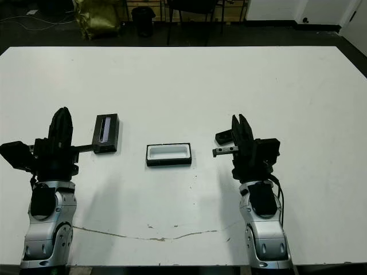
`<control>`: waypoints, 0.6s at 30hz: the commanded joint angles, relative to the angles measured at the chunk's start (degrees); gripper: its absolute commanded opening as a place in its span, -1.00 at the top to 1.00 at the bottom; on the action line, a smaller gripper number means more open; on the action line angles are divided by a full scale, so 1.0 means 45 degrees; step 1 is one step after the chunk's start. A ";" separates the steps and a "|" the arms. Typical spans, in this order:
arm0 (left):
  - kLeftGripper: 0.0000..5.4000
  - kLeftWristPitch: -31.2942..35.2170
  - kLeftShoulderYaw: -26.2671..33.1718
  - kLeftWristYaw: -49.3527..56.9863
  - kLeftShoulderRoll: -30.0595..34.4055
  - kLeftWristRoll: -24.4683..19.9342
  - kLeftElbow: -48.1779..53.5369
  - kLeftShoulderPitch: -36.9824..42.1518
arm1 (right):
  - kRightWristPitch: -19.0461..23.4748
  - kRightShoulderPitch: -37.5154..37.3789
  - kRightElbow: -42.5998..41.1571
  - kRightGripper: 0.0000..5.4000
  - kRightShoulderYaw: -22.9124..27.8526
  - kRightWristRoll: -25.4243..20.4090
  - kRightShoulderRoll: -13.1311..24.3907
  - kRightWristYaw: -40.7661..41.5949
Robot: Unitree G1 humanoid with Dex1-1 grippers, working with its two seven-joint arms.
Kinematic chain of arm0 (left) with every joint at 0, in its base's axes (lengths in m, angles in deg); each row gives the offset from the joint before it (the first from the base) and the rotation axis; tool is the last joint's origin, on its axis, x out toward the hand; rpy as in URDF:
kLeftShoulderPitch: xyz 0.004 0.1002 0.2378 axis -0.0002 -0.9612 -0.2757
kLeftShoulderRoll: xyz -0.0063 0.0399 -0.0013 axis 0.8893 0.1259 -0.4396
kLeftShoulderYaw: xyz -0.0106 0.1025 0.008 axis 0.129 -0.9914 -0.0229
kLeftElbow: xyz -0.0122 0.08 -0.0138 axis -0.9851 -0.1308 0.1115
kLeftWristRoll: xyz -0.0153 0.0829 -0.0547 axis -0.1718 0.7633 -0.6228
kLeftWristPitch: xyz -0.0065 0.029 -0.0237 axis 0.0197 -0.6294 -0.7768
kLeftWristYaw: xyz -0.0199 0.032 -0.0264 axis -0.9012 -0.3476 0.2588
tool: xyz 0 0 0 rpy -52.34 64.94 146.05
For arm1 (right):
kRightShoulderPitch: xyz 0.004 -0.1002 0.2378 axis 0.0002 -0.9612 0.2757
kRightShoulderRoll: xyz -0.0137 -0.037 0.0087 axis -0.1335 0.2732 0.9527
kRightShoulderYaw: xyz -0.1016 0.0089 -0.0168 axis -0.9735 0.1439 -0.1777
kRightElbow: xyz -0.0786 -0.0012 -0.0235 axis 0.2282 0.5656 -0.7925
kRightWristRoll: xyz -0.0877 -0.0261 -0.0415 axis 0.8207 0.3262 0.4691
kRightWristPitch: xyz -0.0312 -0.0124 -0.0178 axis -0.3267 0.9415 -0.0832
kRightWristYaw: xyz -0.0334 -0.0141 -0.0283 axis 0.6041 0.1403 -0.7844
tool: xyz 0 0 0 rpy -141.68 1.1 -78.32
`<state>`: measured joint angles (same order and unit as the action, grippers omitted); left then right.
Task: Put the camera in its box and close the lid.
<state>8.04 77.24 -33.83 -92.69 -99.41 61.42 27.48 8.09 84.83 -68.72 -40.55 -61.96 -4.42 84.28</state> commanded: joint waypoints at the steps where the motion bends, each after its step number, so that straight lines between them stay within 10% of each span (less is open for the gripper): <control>1: 0.99 0.0180 -0.0019 0.0016 0.0062 0.0031 -0.0070 -0.0083 | 0.0211 -0.0044 0.0150 1.00 0.0007 0.0037 0.0046 0.0016; 18: 0.99 -0.0070 -0.0121 0.0040 0.0040 0.0138 -0.0243 -0.0127 | 0.0899 0.0853 -0.0374 1.00 0.0683 -0.0146 0.1116 0.0593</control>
<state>7.15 76.61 -33.82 -92.70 -99.01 61.17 27.46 10.32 87.40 -70.33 -38.53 -62.12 -1.05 86.05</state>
